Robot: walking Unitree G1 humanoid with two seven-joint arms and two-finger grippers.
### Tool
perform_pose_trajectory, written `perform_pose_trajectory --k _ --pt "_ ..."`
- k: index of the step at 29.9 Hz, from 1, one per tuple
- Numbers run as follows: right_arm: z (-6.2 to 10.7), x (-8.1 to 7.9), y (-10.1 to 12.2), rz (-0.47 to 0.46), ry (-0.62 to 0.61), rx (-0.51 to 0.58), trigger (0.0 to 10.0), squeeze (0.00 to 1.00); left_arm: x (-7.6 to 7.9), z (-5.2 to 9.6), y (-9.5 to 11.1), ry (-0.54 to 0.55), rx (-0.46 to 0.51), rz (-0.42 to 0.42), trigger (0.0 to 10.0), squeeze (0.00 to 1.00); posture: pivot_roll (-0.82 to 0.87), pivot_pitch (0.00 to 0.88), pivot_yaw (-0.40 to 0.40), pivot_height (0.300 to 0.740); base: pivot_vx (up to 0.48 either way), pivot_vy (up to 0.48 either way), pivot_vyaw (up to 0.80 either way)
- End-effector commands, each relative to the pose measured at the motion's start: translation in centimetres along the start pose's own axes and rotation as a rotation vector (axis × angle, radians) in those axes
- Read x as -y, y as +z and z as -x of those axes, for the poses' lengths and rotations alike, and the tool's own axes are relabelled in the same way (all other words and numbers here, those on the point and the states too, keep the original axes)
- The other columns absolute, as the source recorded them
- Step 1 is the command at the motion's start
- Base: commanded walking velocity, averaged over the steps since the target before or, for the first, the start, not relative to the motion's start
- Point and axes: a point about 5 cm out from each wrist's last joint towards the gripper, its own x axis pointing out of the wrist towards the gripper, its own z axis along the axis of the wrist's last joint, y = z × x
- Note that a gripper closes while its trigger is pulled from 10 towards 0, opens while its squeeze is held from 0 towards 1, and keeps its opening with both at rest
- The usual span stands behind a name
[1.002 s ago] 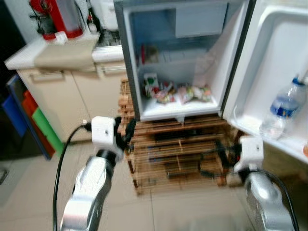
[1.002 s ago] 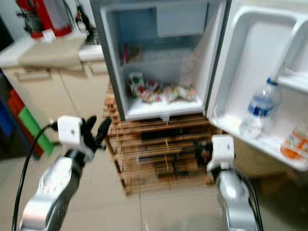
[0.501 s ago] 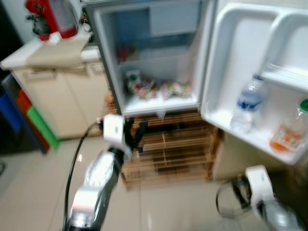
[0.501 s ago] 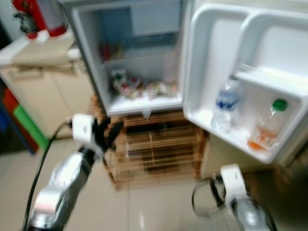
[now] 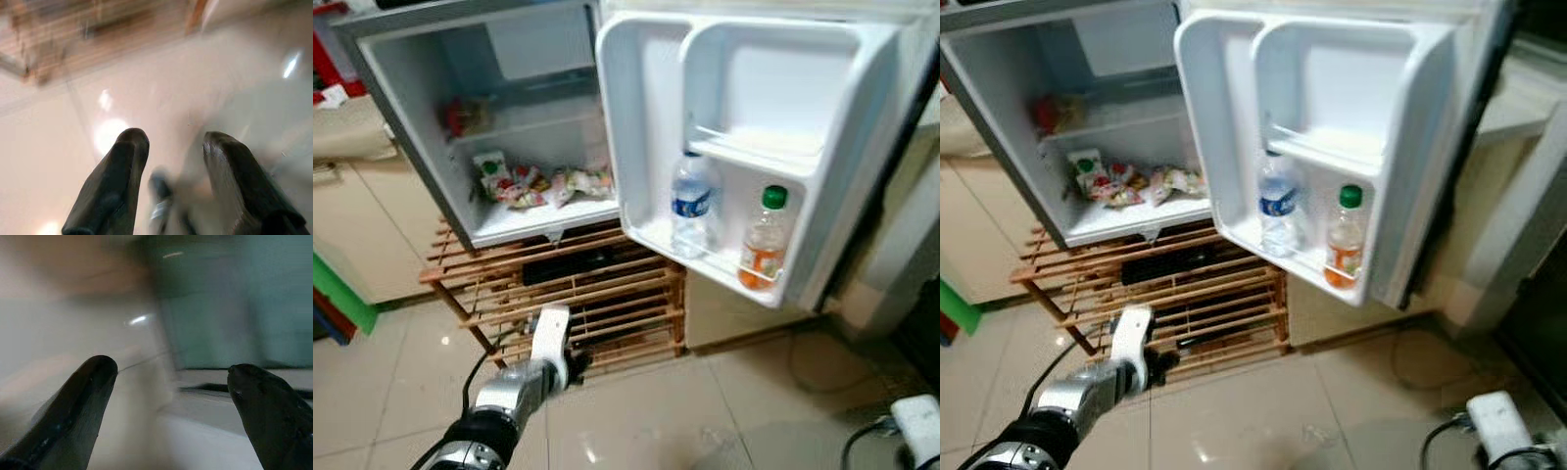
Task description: Restocking fridge
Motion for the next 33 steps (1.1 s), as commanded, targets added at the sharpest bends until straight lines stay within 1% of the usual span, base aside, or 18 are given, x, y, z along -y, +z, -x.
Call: perform_pose_trajectory --k 1,2,4,8,9,10,13,14,18,19,23,25,27,28,29,31,32,33 --pt "-0.3 2.5 4.1 -0.085 -0.137 0.142 10.0 0.0 -0.6 -0.1 -1.3 0.03 -0.069 -0.038 10.0 0.0 -0.26 0.0 0.148 0.74 0.0 0.0 0.0" --pt "-0.1 3.4 6.2 -0.115 -0.175 0.213 10.0 0.0 -0.1 -0.2 -1.9 0.017 -0.094 -0.057 10.0 0.0 -0.27 0.0 0.15 0.74 0.0 0.0 0.0" --pt "0.3 4.4 8.7 -0.146 -0.214 0.3 10.0 0.0 0.4 -0.4 -2.5 -0.005 -0.124 -0.078 10.0 0.0 -0.27 0.0 0.15 0.74 0.0 0.0 0.0" --pt "1.1 5.4 13.5 -0.21 -0.277 0.45 10.0 0.0 1.0 -0.7 -3.2 -0.02 -0.156 -0.095 10.0 0.0 -0.26 0.0 0.14 0.74 0.0 0.0 0.0" --pt "1.1 5.4 13.5 -0.21 -0.277 0.45 10.0 0.0 1.0 -0.7 -3.2 -0.02 -0.156 -0.095 10.0 0.0 -0.26 0.0 0.14 0.74 0.0 0.0 0.0" --pt "1.3 5.7 14.3 -0.222 -0.303 0.474 10.0 0.0 1.0 -0.7 -3.2 -0.015 -0.159 -0.102 10.0 0.0 -0.26 0.0 0.131 0.74 0.0 0.0 0.0" --pt "2.0 5.9 16.5 -0.317 -0.323 0.519 10.0 0.0 0.9 -0.7 -3.5 0.0 -0.17 -0.125 10.0 0.0 -0.25 0.0 0.122 0.74 0.0 0.0 0.0" --pt "2.3 5.4 17.5 -0.363 -0.283 0.533 10.0 0.0 0.8 -0.7 -3.6 0.004 -0.173 -0.12 10.0 0.0 -0.25 0.0 0.119 0.74 0.0 0.0 0.0" --pt "2.6 4.4 18.6 -0.401 -0.224 0.538 10.0 0.0 0.8 -0.7 -3.6 0.01 -0.172 -0.106 10.0 0.0 -0.24 0.0 0.118 0.74 0.0 0.0 0.0" --pt "3.0 3.5 19.8 -0.433 -0.158 0.552 10.0 0.0 0.7 -0.7 -3.6 0.011 -0.171 -0.101 10.0 0.0 -0.23 0.0 0.115 0.74 0.0 0.0 0.0" --pt "4.7 1.0 23.3 -0.512 0.045 0.621 10.0 0.0 0.7 -0.6 -4.1 0.004 -0.197 -0.106 10.0 0.0 -0.23 0.0 0.108 0.74 0.0 0.0 0.0" --pt "5.2 0.8 23.9 -0.53 0.074 0.647 10.0 0.0 0.8 -0.6 -4.4 -0.002 -0.207 -0.109 10.0 0.0 -0.22 0.0 0.104 0.74 0.0 0.0 0.0" --pt "6.5 0.4 25.4 -0.57 0.134 0.731 10.0 0.0 0.8 -0.6 -4.9 -0.006 -0.219 -0.111 10.0 0.0 -0.22 0.0 0.102 0.74 0.0 0.0 0.0" --pt "7.8 0.1 26.6 -0.589 0.19 0.795 10.0 0.0 0.8 -0.6 -5.1 -0.006 -0.224 -0.104 10.0 0.0 -0.22 0.0 0.101 0.74 0.0 0.0 0.0" --pt "7.8 0.1 26.6 -0.589 0.19 0.795 10.0 0.0 0.8 -0.6 -5.1 -0.006 -0.224 -0.104 10.0 0.0 -0.22 0.0 0.101 0.74 0.0 0.0 0.0" --pt "10.3 -0.6 28.6 -0.596 0.324 0.887 10.0 0.0 0.8 -0.6 -5.5 -0.005 -0.232 -0.101 10.0 0.0 -0.22 0.0 0.101 0.74 0.0 0.0 0.0" --pt "10.3 -0.6 28.6 -0.596 0.324 0.887 10.0 0.0 0.8 -0.6 -5.5 -0.005 -0.232 -0.101 10.0 0.0 -0.22 0.0 0.101 0.74 0.0 0.0 0.0" --pt "12.0 -1.5 29.4 -0.579 0.455 0.939 10.0 0.0 0.7 -0.6 -5.7 -0.006 -0.235 -0.098 10.0 0.0 -0.22 0.0 0.101 0.74 0.0 0.0 0.0"
